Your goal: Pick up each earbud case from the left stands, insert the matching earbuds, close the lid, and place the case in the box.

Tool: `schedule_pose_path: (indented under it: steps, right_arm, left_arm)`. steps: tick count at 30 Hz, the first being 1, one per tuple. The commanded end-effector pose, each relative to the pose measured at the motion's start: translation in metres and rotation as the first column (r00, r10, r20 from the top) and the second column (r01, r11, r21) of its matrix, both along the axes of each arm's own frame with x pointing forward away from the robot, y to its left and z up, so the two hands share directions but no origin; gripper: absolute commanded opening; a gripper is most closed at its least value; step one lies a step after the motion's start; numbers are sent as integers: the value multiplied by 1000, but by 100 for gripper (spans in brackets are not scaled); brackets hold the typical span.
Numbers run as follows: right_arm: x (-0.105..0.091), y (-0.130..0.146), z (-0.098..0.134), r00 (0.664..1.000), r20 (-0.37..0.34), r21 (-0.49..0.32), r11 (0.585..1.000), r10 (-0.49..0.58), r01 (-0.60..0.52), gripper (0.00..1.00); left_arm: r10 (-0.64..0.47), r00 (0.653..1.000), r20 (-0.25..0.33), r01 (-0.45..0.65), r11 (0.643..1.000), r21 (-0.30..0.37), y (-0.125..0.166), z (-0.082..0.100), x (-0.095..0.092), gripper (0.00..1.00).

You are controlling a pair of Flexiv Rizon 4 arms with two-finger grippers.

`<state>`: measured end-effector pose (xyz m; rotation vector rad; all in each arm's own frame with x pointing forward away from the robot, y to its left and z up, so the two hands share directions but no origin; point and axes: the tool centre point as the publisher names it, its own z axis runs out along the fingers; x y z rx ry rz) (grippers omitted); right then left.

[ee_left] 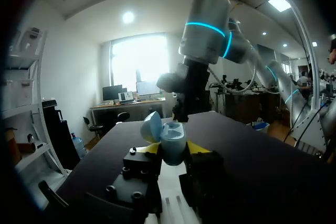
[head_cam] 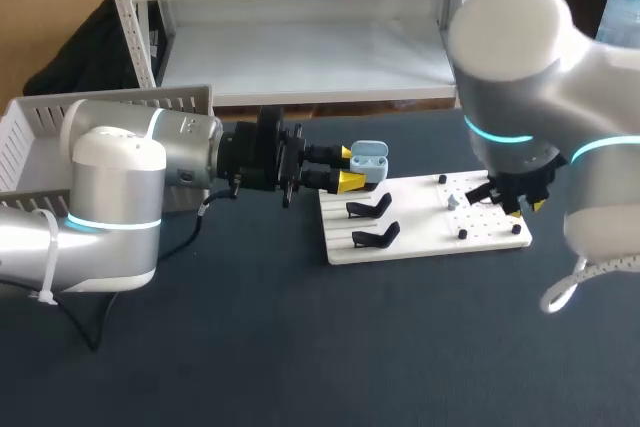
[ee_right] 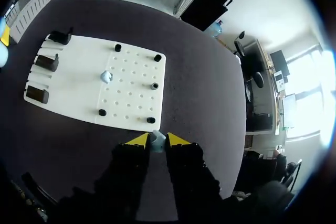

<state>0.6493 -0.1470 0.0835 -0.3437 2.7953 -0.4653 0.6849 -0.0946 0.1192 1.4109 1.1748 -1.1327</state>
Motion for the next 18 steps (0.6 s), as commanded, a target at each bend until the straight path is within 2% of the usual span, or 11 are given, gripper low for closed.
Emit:
schedule_pose_path:
  steps: [1, 8, 13, 18]
  right_arm:
    - [-18, 10, 36, 1000, -26, 24, 1000, 15, -15, 0]
    - [-32, 58, 69, 994, -78, 50, 996, 76, -72, 0]
    - [-40, 98, 87, 989, -80, 80, 990, 124, -118, 0]
    - [-46, 125, 95, 987, -80, 75, 988, 138, -132, 0]
  left_arm:
    - [4, 1000, 2, -4, 1000, -2, 0, -1, -1, 0]
    - [4, 1000, 2, -4, 1000, -2, 0, -1, -1, 0]
    - [4, 1000, 2, -4, 1000, -2, 0, -1, -1, 0]
    - [4, 1000, 2, -4, 1000, -2, 0, -1, -1, 0]
